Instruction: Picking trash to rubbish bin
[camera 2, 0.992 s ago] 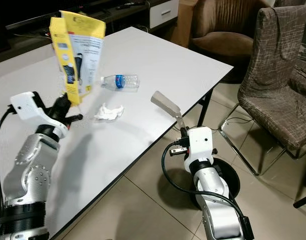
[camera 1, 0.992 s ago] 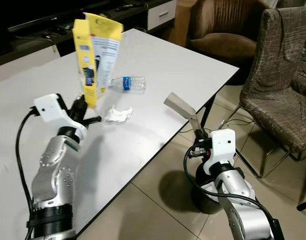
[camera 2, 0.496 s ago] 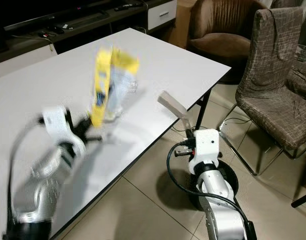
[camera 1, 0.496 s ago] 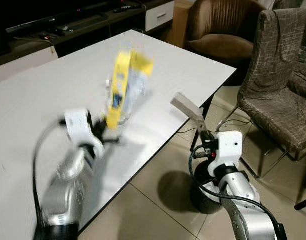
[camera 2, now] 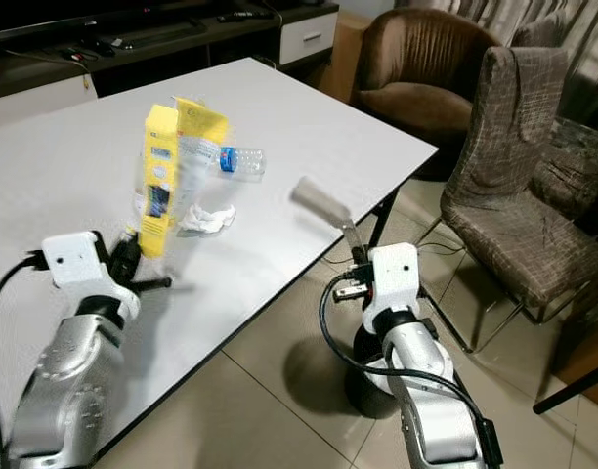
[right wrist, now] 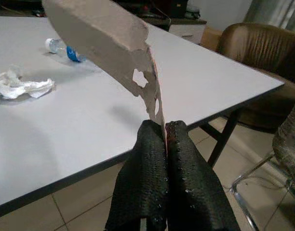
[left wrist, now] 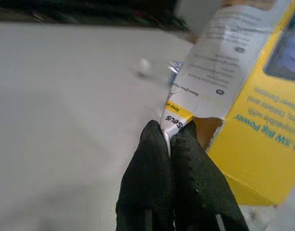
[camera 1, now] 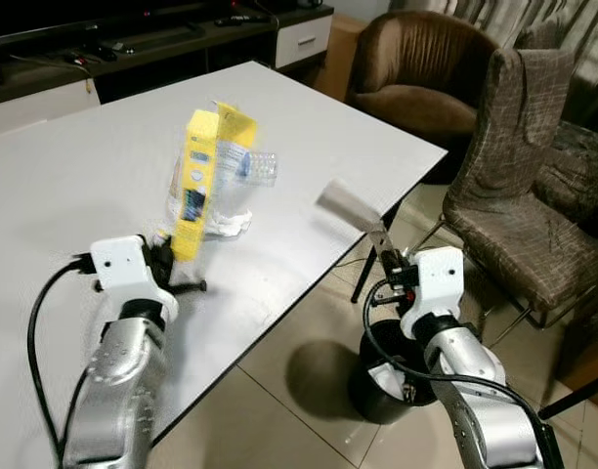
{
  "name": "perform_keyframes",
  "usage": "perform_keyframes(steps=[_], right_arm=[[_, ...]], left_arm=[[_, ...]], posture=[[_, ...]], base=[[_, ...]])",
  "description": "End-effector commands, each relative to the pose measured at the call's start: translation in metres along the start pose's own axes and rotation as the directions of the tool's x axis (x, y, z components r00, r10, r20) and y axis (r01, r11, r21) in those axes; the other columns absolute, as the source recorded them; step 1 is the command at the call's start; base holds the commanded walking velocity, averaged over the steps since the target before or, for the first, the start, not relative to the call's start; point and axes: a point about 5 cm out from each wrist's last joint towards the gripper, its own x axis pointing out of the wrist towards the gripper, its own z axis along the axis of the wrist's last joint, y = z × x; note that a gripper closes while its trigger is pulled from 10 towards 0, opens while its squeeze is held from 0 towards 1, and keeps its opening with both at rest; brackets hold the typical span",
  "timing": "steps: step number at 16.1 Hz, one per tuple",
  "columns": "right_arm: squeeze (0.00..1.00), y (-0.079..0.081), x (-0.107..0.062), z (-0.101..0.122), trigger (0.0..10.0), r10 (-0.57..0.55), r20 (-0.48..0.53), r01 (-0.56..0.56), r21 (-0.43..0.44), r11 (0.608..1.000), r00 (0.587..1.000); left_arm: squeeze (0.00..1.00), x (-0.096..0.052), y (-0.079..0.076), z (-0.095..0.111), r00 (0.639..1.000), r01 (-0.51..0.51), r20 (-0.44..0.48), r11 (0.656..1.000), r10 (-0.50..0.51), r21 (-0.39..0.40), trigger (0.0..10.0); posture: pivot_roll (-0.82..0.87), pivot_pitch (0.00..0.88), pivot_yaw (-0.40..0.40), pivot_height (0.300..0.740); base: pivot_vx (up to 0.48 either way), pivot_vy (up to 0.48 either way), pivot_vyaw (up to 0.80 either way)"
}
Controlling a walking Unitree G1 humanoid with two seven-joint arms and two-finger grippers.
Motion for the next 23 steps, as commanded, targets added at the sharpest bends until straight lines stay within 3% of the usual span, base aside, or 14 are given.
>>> perform_keyframes(steps=[1,3,9,11,17,19,23], right_arm=[[0.0,-0.01,-0.003,-0.008,10.0,-0.06,-0.048,0.062,0.042,0.997,0.997],[0.0,-0.013,-0.007,-0.013,10.0,-0.088,-0.064,0.091,0.055,0.994,0.994],[0.0,-0.014,-0.015,-0.017,10.0,-0.1,-0.092,0.105,0.046,0.993,0.991],[0.0,-0.015,-0.018,-0.022,10.0,-0.099,-0.129,0.101,0.008,0.995,0.987],[0.0,-0.012,-0.022,-0.029,10.0,-0.081,-0.168,0.083,0.009,0.996,0.982],[0.0,-0.011,-0.022,-0.029,10.0,-0.08,-0.173,0.083,0.009,0.997,0.982],[0.0,-0.011,-0.024,-0.033,10.0,-0.08,-0.189,0.082,0.004,0.997,0.979]], left_arm=[[0.0,-0.004,-0.006,-0.004,0.998,0.056,-0.028,0.998,-0.056,-0.019,10.0],[0.0,-0.004,-0.007,-0.014,0.994,0.087,-0.079,0.994,-0.082,0.069,10.0],[0.0,0.0,-0.014,-0.017,0.987,0.142,-0.097,0.98,-0.129,0.136,10.0],[0.0,0.0,-0.015,-0.018,0.987,0.143,-0.097,0.98,-0.13,0.139,10.0],[0.0,-0.001,-0.017,-0.021,0.984,0.16,-0.11,0.973,-0.143,0.166,10.0],[0.0,-0.002,-0.018,-0.027,0.974,0.178,-0.164,0.975,-0.155,0.136,10.0],[0.0,0.0,-0.019,-0.031,0.972,0.183,-0.173,0.972,-0.157,0.148,10.0]], posture=[[-0.04,0.0,-0.088,0.74],[-0.04,0.0,-0.076,0.74],[-0.06,0.0,-0.061,0.74],[-0.06,0.0,-0.062,0.74],[-0.07,0.0,-0.064,0.74],[-0.07,0.0,-0.063,0.74],[-0.07,0.0,-0.06,0.74]], base=[[0.0,0.0,-0.8],[0.0,0.0,-0.8],[0.0,-0.127,-0.53],[0.0,-0.48,0.0],[0.0,-0.48,0.0],[0.0,0.0,0.0],[0.0,0.36,0.0]])
